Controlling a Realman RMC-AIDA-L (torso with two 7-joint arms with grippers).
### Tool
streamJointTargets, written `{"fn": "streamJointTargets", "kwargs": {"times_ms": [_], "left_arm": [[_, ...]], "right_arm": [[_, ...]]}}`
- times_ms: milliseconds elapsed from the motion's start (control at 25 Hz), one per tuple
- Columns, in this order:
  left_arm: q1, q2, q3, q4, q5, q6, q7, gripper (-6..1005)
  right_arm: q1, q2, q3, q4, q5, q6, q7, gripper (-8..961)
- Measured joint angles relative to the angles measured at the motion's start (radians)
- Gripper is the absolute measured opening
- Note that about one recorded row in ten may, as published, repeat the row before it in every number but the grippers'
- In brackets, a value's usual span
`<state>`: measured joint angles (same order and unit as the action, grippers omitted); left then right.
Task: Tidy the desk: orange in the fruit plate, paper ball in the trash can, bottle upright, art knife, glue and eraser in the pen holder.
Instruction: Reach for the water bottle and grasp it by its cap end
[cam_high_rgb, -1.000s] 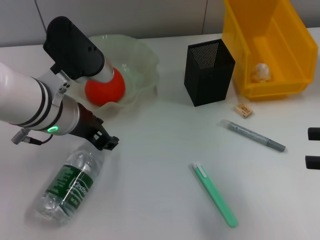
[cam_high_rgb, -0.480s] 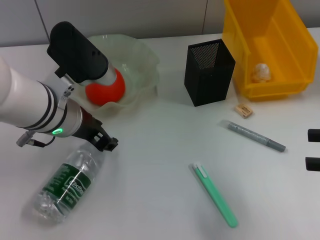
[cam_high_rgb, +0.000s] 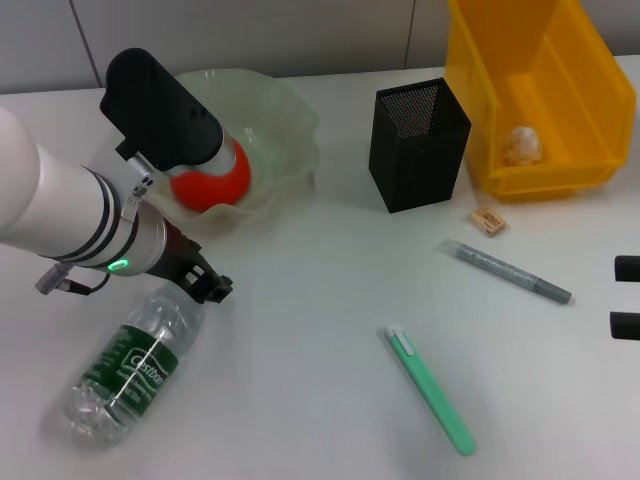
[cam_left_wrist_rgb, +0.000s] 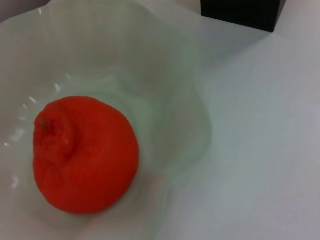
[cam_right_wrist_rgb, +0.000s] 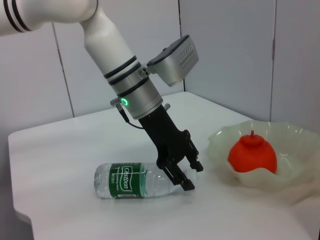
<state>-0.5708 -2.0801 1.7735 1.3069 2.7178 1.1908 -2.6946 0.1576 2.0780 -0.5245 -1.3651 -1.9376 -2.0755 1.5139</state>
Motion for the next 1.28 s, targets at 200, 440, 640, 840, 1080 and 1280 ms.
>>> {"fn": "streamJointTargets", "kwargs": {"times_ms": [200, 440, 640, 840, 1080, 1280], "left_arm": [[0.005, 0.000, 0.010, -0.004, 0.004, -0.011, -0.001, 564], [0.006, 0.000, 0.019, -0.008, 0.005, -0.015, -0.002, 563], [0.005, 0.000, 0.023, -0.011, 0.005, -0.014, -0.002, 562], [0.004, 0.000, 0.024, -0.011, 0.001, -0.008, 0.000, 560], [0.004, 0.000, 0.026, -0.010, -0.002, 0.000, 0.000, 477], [0.007, 0.000, 0.031, -0.008, -0.004, 0.005, 0.002, 477]], "right_arm": [[0.002, 0.001, 0.000, 0.000, 0.001, 0.000, 0.002, 543], [0.002, 0.002, 0.001, 0.002, 0.002, 0.000, 0.002, 543], [0.002, 0.002, 0.009, 0.006, 0.003, 0.000, 0.003, 542], [0.001, 0.002, 0.017, 0.010, 0.013, 0.000, 0.003, 542], [-0.001, 0.002, 0.017, 0.012, 0.016, 0.000, 0.003, 539], [-0.002, 0.002, 0.017, 0.012, 0.016, 0.000, 0.003, 536]]}}
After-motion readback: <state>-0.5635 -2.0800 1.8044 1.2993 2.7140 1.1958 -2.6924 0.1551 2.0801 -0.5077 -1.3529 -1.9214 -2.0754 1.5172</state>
